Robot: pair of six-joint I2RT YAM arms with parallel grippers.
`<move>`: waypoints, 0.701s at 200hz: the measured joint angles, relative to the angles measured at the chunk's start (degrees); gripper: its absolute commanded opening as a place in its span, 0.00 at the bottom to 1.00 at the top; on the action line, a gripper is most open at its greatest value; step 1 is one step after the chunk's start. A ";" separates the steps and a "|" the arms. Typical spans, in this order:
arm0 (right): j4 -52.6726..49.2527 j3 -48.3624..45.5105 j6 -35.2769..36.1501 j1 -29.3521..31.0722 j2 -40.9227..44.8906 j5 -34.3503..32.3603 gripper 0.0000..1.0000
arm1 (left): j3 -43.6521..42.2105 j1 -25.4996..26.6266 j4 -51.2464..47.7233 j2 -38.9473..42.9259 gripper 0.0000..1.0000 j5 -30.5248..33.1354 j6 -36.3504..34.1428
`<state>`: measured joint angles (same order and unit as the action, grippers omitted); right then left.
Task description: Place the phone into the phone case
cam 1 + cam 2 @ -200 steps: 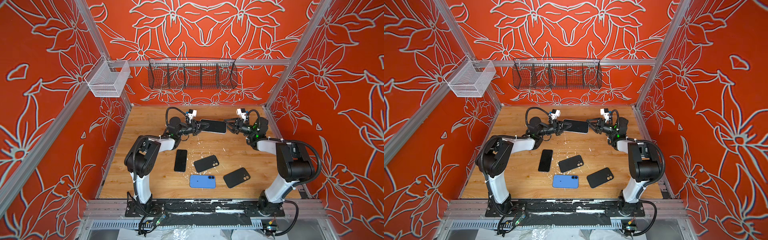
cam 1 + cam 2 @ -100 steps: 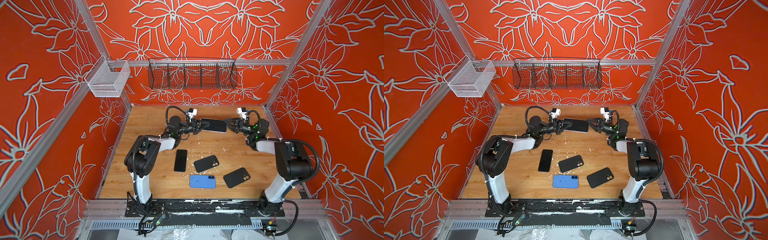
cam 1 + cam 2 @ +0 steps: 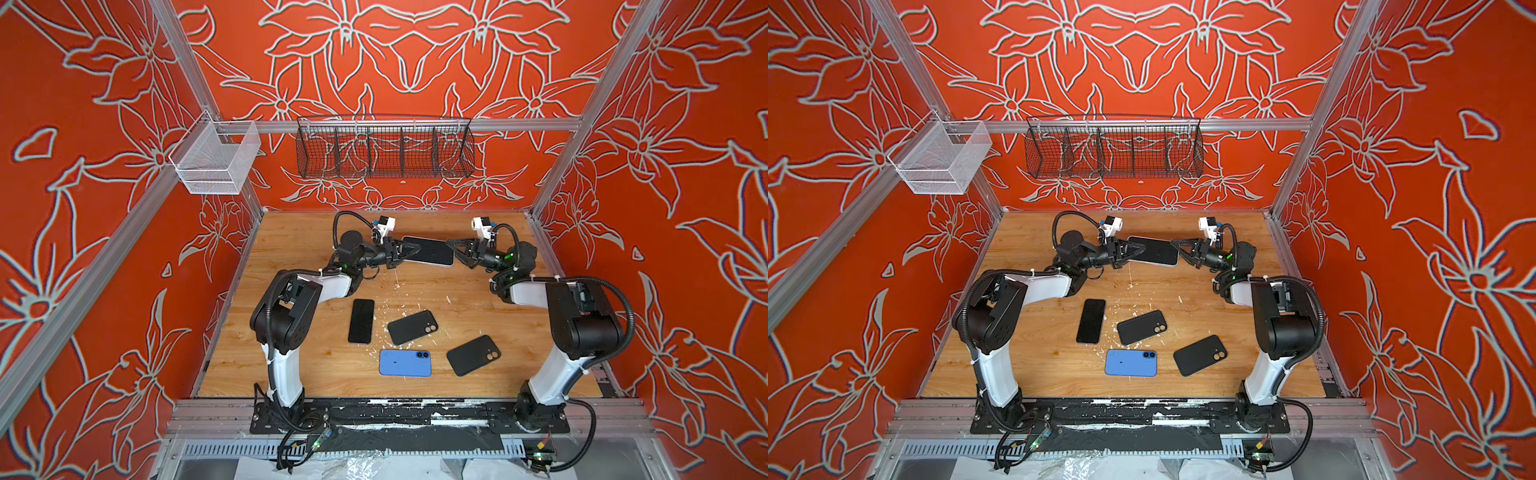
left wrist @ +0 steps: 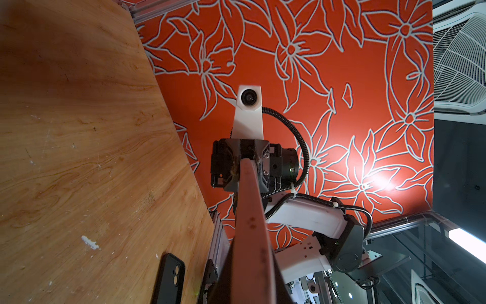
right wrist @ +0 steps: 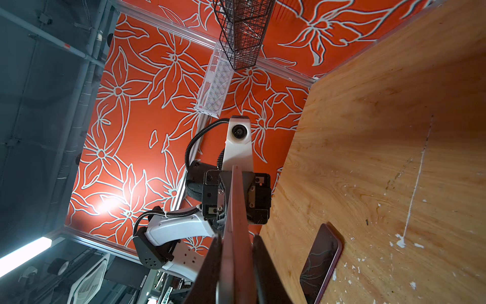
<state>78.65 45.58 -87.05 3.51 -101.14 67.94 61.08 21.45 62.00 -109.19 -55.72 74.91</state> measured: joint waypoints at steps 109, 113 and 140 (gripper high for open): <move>-15.67 -0.96 9.97 0.11 5.38 -1.75 0.00 | 0.92 0.11 -1.11 -0.09 0.48 0.20 -0.63; -17.99 -0.96 11.78 0.13 6.49 -2.16 0.00 | 0.92 0.13 -1.22 -0.09 0.47 0.17 -0.76; -39.67 0.74 25.51 0.81 14.51 -6.16 0.00 | 0.92 0.33 -2.93 -0.09 0.41 0.15 -1.97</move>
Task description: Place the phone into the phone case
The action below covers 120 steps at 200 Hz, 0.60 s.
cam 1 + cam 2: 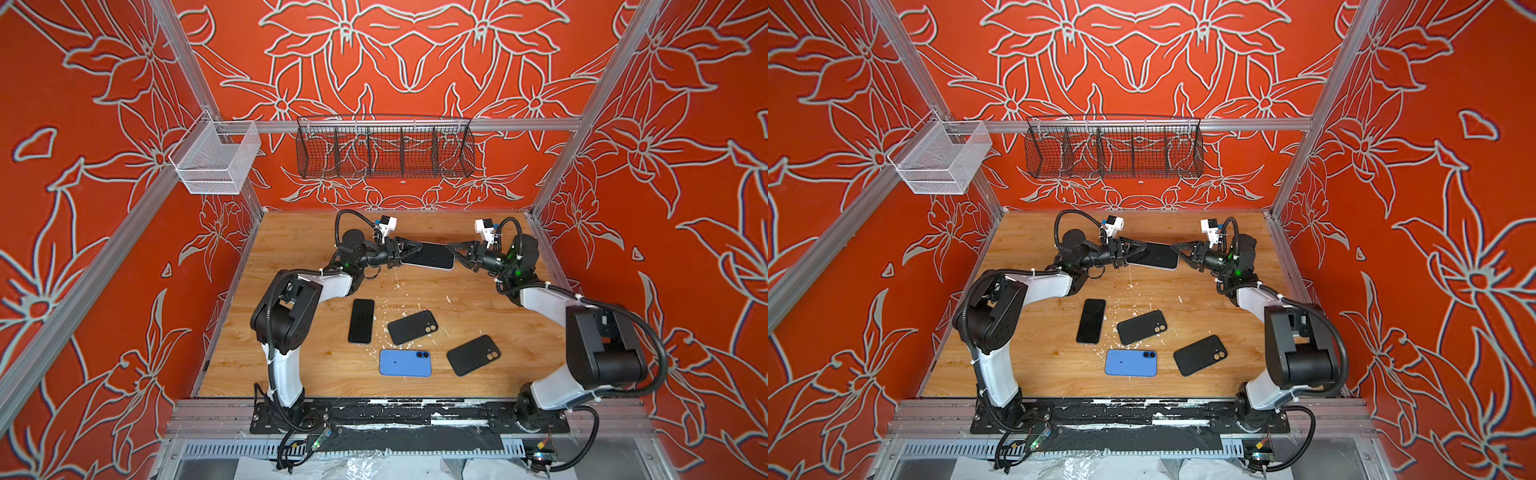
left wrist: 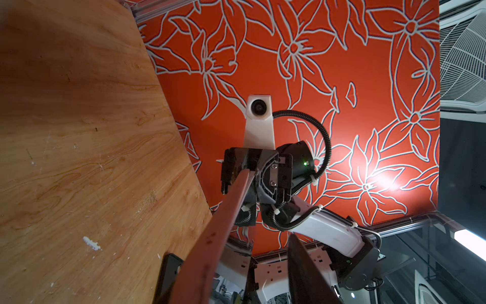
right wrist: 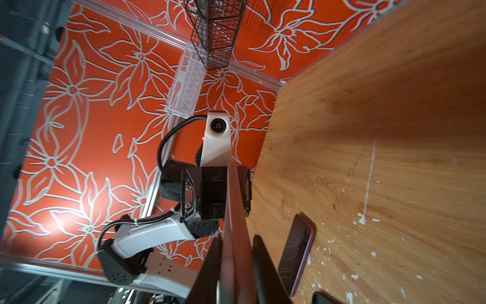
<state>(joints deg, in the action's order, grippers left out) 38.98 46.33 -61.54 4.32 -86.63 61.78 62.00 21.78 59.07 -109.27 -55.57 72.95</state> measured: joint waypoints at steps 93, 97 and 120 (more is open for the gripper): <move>-36.35 6.99 23.32 3.56 9.94 -11.32 0.00 | -0.11 0.42 -4.09 0.02 0.20 -0.20 -2.01; -36.76 6.99 23.45 3.56 10.12 -11.45 0.00 | -0.11 0.42 -3.91 0.02 0.19 -0.24 -1.97; -37.53 7.02 23.63 3.54 10.82 -11.52 0.00 | -0.11 0.42 -0.68 -0.04 0.08 -0.76 1.14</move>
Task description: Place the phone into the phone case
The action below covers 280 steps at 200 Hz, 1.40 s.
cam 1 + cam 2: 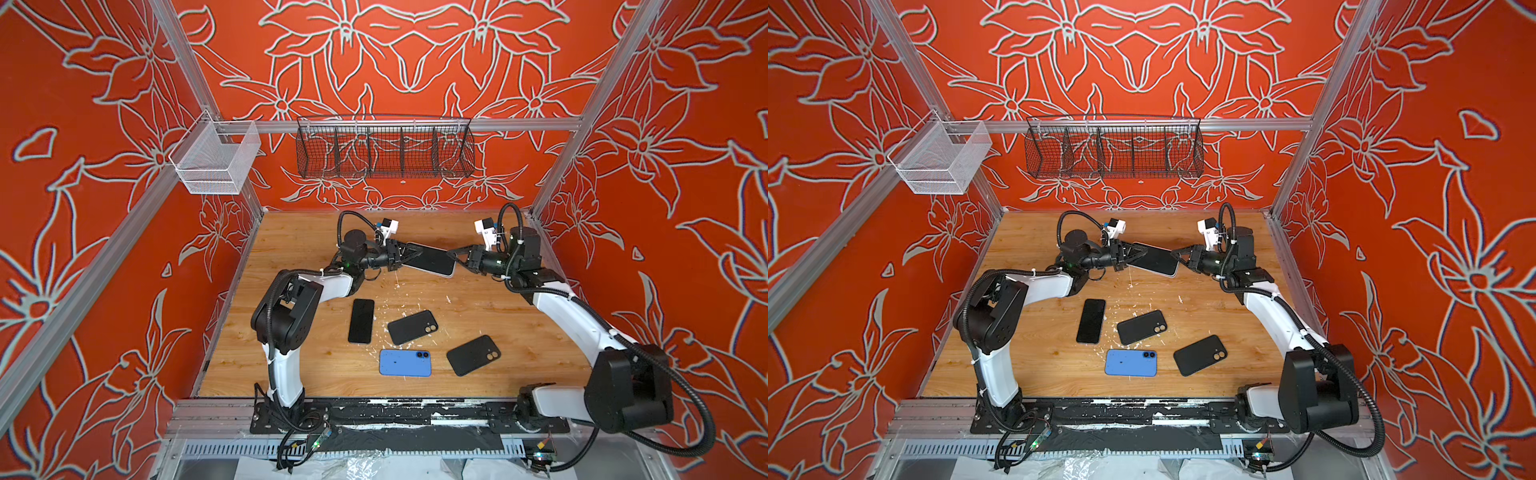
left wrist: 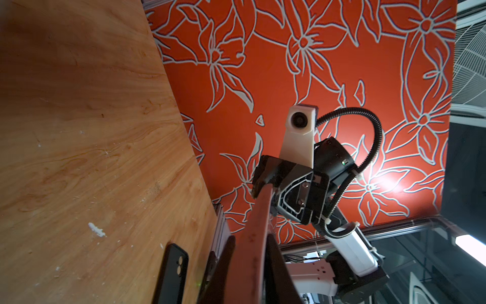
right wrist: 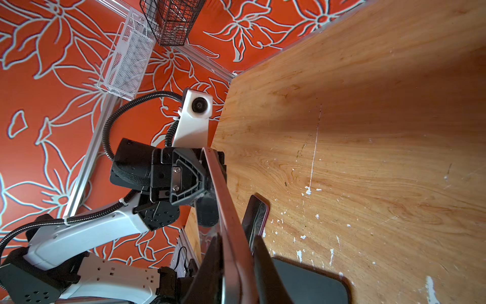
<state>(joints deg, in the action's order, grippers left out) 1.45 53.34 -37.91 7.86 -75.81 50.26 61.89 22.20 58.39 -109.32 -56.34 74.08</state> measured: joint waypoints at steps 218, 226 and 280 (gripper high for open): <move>6.19 -0.90 -4.37 -1.44 1.60 7.61 0.00 | 1.14 -0.50 14.53 -2.19 0.00 -1.81 9.31; 6.73 -1.16 -4.57 -1.46 1.57 7.56 0.00 | 1.14 -0.50 14.56 -2.19 0.00 -1.81 9.44; 11.93 -2.89 -8.74 -2.78 0.07 7.54 0.54 | 1.11 -1.33 15.56 -2.19 0.00 0.61 9.99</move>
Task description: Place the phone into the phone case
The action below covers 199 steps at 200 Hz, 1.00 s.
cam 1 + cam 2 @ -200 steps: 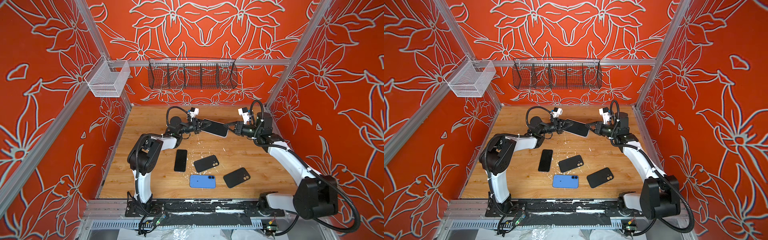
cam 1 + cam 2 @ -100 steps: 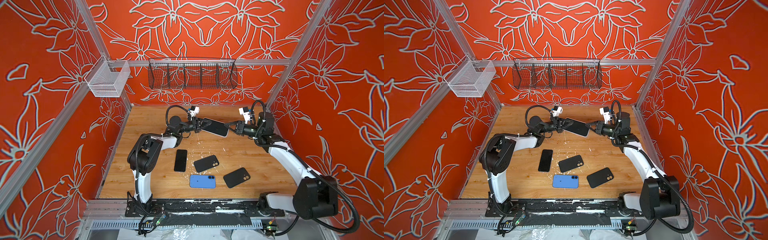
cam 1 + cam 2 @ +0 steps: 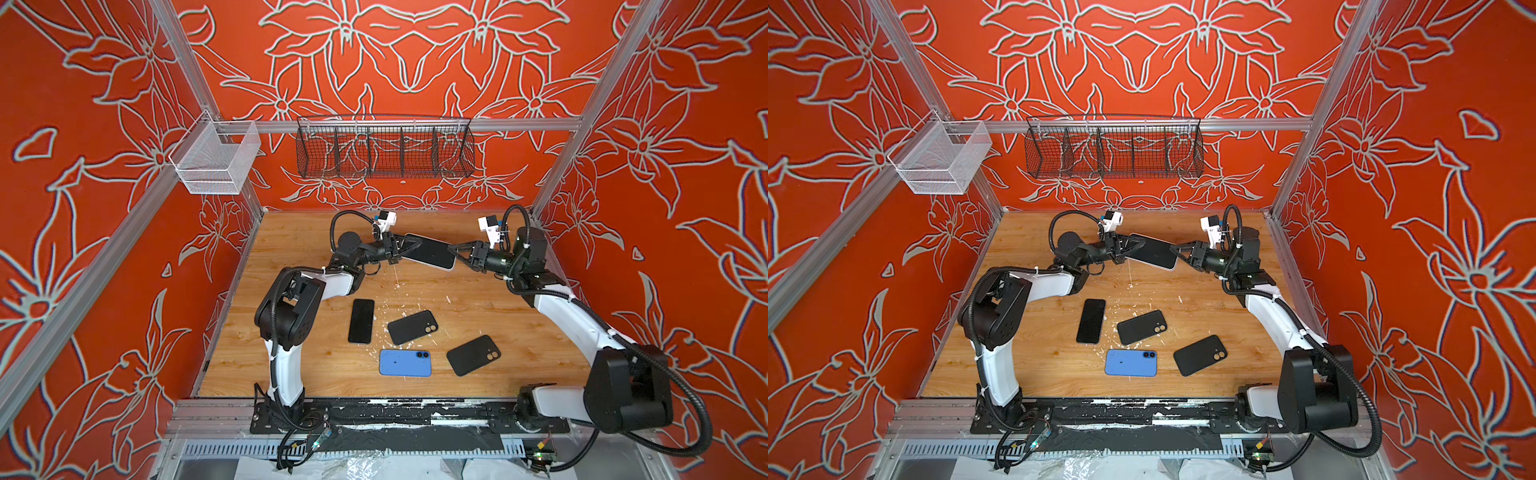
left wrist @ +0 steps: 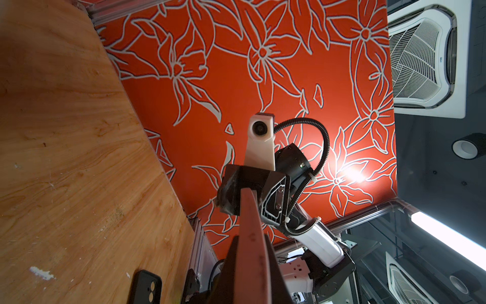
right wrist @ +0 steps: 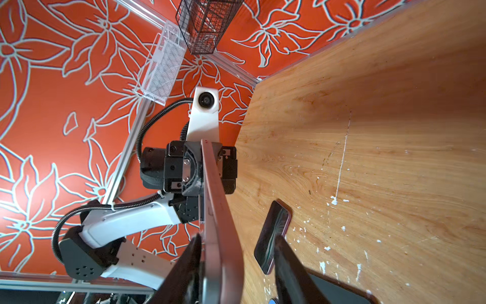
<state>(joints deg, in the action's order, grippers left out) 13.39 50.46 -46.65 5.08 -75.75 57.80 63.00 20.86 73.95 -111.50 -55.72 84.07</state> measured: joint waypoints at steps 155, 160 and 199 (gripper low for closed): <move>2.91 -7.04 -0.87 -0.87 0.11 -0.52 0.72 | -3.80 -0.96 -14.73 3.58 0.00 5.33 -10.43; 3.39 -7.19 -0.85 -0.61 -0.63 -0.55 0.72 | -3.80 -0.81 -14.47 3.54 0.00 5.44 -10.23; 10.97 -7.39 -3.54 1.81 -6.86 -0.81 0.68 | -3.80 0.31 -11.39 2.21 0.00 5.55 -7.96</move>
<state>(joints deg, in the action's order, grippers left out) 24.36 43.07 -50.19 6.90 -82.61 56.99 59.20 21.17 62.57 -109.30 -50.17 76.12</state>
